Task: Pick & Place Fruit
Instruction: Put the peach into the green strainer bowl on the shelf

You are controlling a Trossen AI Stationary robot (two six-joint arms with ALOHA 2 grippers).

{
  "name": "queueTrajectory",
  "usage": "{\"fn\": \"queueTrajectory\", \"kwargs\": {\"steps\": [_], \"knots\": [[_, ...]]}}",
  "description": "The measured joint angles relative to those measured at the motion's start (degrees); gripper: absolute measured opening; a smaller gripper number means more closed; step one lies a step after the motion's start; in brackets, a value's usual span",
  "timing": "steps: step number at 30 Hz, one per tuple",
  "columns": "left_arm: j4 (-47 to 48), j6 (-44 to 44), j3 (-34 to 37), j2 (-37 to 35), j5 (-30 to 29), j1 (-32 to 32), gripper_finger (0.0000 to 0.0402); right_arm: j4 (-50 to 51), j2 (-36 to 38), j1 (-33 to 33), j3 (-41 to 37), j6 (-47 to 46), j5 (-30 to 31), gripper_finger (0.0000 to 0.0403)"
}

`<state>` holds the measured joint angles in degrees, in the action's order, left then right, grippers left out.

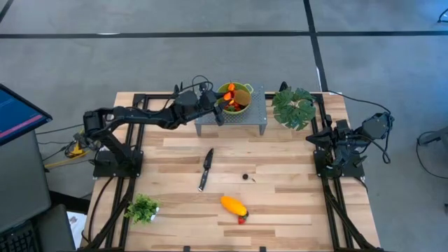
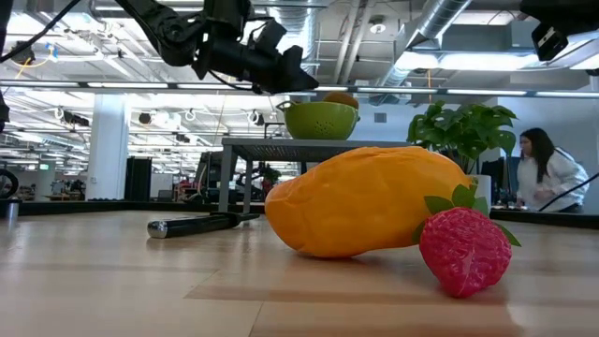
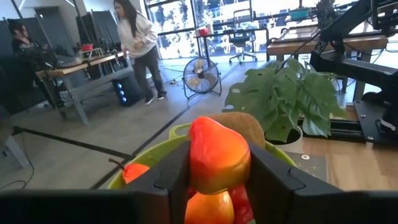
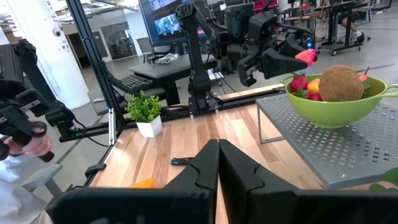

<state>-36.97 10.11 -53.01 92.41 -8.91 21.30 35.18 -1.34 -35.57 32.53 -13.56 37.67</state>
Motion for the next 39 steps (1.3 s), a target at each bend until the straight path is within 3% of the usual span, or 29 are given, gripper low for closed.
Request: {"fn": "queueTrajectory", "kwargs": {"steps": [20,28,32,39], "knots": [[-0.04,0.23,0.0,-0.75,-1.01,-1.14,0.0272,0.0,0.0,0.0,0.0,-0.02,0.02,0.0006],[0.15,-0.1,0.0,-4.43,-0.96,-1.76,0.0278,0.0,0.0,0.02,0.0,0.0,0.02,0.0006],[5.54,-1.08,0.0,-6.59,-1.08,-2.95,0.0272,0.0,0.0,0.0,0.0,0.0,0.02,0.0006],[10.23,6.11,0.02,-6.91,-5.3,-4.39,0.0262,0.0,0.0,0.0,0.0,-0.02,0.0,0.0006]]}}
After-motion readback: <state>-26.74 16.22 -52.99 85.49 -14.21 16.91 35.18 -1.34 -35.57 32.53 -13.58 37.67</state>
